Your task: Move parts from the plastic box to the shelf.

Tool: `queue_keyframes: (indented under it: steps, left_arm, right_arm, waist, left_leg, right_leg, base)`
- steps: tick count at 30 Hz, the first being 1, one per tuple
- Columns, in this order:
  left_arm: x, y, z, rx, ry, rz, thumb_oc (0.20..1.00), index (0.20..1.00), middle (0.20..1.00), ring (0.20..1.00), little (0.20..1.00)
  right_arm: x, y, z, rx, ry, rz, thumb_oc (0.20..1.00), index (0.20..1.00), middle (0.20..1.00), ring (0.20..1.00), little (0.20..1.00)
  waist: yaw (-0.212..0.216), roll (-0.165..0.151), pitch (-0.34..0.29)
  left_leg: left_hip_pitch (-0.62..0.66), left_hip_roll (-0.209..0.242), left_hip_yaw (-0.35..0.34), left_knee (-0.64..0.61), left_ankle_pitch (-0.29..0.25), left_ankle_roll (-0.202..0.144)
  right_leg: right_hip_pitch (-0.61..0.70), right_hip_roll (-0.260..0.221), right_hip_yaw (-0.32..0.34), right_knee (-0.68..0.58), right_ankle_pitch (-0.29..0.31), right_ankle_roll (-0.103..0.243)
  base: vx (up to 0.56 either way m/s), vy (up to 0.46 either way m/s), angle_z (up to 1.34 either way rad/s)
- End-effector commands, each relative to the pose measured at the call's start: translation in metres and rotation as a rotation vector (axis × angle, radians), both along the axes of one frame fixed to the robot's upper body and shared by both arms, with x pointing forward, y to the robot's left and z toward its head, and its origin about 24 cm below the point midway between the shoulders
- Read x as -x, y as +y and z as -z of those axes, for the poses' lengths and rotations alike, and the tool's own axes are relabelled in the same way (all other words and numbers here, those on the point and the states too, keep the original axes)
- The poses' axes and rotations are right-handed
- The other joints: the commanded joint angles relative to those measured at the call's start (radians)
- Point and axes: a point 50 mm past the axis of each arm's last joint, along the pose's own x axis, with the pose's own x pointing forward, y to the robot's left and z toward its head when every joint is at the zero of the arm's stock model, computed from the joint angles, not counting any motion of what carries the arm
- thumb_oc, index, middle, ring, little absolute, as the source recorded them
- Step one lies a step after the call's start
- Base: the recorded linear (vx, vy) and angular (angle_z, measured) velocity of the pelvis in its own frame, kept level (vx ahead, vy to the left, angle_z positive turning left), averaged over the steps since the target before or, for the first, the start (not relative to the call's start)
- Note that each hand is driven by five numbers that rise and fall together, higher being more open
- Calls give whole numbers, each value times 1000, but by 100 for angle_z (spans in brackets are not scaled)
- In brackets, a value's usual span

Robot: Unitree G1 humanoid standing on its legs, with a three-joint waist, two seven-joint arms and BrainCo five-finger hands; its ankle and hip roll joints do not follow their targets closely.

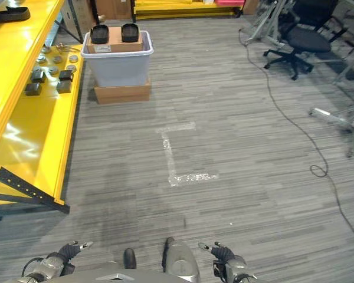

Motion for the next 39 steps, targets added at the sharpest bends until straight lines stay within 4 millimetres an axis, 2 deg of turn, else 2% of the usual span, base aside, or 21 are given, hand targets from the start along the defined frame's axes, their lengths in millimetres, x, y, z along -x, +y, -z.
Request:
queue_keyframes:
  steps: [1,2,4,5,6,7,11,12,14,18,23,24,26,27,29,30,31,33,36,37,39]
  left_arm:
    - [-3,8,-2,-26,-15,-32,1000,1000,1000,1000,1000]
    - [-5,8,-3,-28,-21,-19,1000,1000,1000,1000,1000]
    - [-6,9,-4,-24,-32,-42,1000,1000,1000,1000,1000]
    - [-8,6,-4,-7,-49,-57,1000,1000,1000,1000,1000]
    - [-13,-1,-4,10,-67,-50,1000,1000,1000,1000,1000]
    - [-15,-3,-4,12,-71,-45,1000,1000,1000,1000,1000]
    - [-15,-11,-3,24,-74,-26,1000,1000,1000,1000,1000]
    - [-8,-14,1,29,-46,-13,1000,1000,1000,1000,1000]
    - [1,-16,4,24,-12,4,1000,1000,1000,1000,1000]
    - [18,-9,7,8,58,19,1000,1000,1000,1000,1000]
    - [24,-4,7,1,77,-13,1000,1000,1000,1000,1000]
    - [20,-1,6,-9,61,-18,1000,1000,1000,1000,1000]
    - [10,1,3,-13,29,-36,1000,1000,1000,1000,1000]
    - [6,2,2,-15,15,-40,1000,1000,1000,1000,1000]
    - [-3,2,-1,-20,-12,-32,1000,1000,1000,1000,1000]
    - [-11,0,-3,-20,-35,-14,1000,1000,1000,1000,1000]
    - [-14,0,-4,-22,-46,-8,1000,1000,1000,1000,1000]
    - [-21,0,-6,-19,-68,-4,1000,1000,1000,1000,1000]
    - [-18,-5,-4,-15,-57,19,1000,1000,1000,1000,1000]
    - [-15,-8,-3,-6,-58,-6,1000,1000,1000,1000,1000]
    - [-19,-19,-1,25,-61,5,1000,1000,1000,1000,1000]
  right_arm:
    - [8,-12,-1,41,28,9,1000,1000,1000,1000,1000]
    - [27,-13,4,25,82,33,1000,1000,1000,1000,1000]
    - [42,-15,7,22,128,42,1000,1000,1000,1000,1000]
    - [48,-19,7,28,139,63,1000,1000,1000,1000,1000]
    - [46,-23,5,32,123,79,1000,1000,1000,1000,1000]
    - [43,-24,4,35,114,75,1000,1000,1000,1000,1000]
    - [34,-28,1,57,92,61,1000,1000,1000,1000,1000]
    - [28,-29,-1,66,75,48,1000,1000,1000,1000,1000]
    - [19,-27,-3,73,48,13,1000,1000,1000,1000,1000]
    - [7,-16,-3,63,45,-99,1000,1000,1000,1000,1000]
    - [6,1,2,25,39,-121,1000,1000,1000,1000,1000]
    - [4,8,3,15,34,-145,1000,1000,1000,1000,1000]
    - [3,13,4,11,33,-158,1000,1000,1000,1000,1000]
    - [4,14,5,8,37,-149,1000,1000,1000,1000,1000]
    - [11,14,7,5,64,-158,1000,1000,1000,1000,1000]
    - [17,11,8,19,84,-155,1000,1000,1000,1000,1000]
    - [19,10,8,24,91,-153,1000,1000,1000,1000,1000]
    - [25,6,9,30,117,-151,1000,1000,1000,1000,1000]
    - [32,3,10,30,141,-139,1000,1000,1000,1000,1000]
    - [38,0,11,36,159,-136,1000,1000,1000,1000,1000]
    - [31,-13,5,73,142,-130,1000,1000,1000,1000,1000]
  waist:
    - [-15,10,-31]
    - [-24,5,-54]
    - [-20,6,-73]
    - [-21,4,-73]
    - [-7,-10,-48]
    - [-3,-16,-36]
    - [20,-21,-33]
    - [39,-4,-37]
    - [60,0,-38]
    - [86,7,-61]
    - [83,4,-87]
    - [73,14,-72]
    - [56,29,-48]
    - [53,34,-41]
    - [45,40,-43]
    - [30,27,-48]
    - [19,24,-45]
    - [0,21,-42]
    - [-1,10,-55]
    - [-1,12,-57]
    - [23,-23,-10]
  left_leg:
    - [68,6,-75,-1,-84,-45]
    - [88,22,-80,3,-97,-59]
    - [86,46,-79,79,-121,-76]
    - [39,54,-78,212,-99,-105]
    - [-55,31,-112,420,-31,-134]
    - [-92,23,-120,473,-10,-145]
    - [-192,31,-75,298,-30,-121]
    - [-218,22,-106,175,28,-113]
    - [-254,12,-153,85,82,-118]
    - [-227,15,-193,78,98,-104]
    - [-161,-11,-184,94,48,-53]
    - [-124,-22,-182,94,32,-27]
    - [-95,-15,-189,93,22,-18]
    - [-78,-15,-187,89,12,-18]
    - [-33,-4,-191,65,-15,-34]
    - [-9,-13,-199,46,-31,-43]
    - [8,-13,-208,37,-37,-46]
    - [43,-3,-226,33,-66,-57]
    - [60,4,-238,81,-111,-69]
    - [27,11,-244,196,-84,-99]
    - [-149,-20,-250,489,12,-150]
  right_leg:
    - [38,21,-15,-192,149,37]
    - [103,46,-21,-244,99,10]
    - [144,68,-28,-256,71,-20]
    - [187,76,-38,-282,61,-44]
    - [228,68,-36,-311,67,-63]
    - [248,63,-41,-328,68,-68]
    - [303,52,-47,-386,56,-56]
    - [327,68,-35,-394,44,-51]
    - [356,81,-13,-395,17,-51]
    - [399,95,17,-375,-31,-49]
    - [342,54,47,-129,-31,-1]
    - [266,28,69,27,51,19]
    - [199,37,83,139,81,15]
    - [178,13,52,130,70,9]
    - [175,-30,-38,-49,52,-3]
    - [147,-18,-31,-203,93,3]
    - [129,2,-1,-245,112,5]
    - [99,21,64,-303,145,14]
    - [123,24,58,-295,128,4]
    - [155,32,40,-300,110,-22]
    - [232,8,-4,-336,97,-56]
  base:
    - [383,-261,-22]
    - [407,-294,18]
    - [399,-323,50]
    - [322,-346,24]
    - [260,-307,33]
    - [186,-203,29]
    - [255,-37,-10]
    - [382,50,-16]
    - [346,45,-47]
    - [293,62,-70]
    - [257,175,-26]
    - [180,182,22]
    - [215,159,6]
    - [353,36,26]
    - [450,-73,15]
    - [409,-142,-5]
    - [431,-155,-6]
    - [331,-141,27]
    - [337,-227,67]
    - [368,-341,75]
    - [293,-317,96]
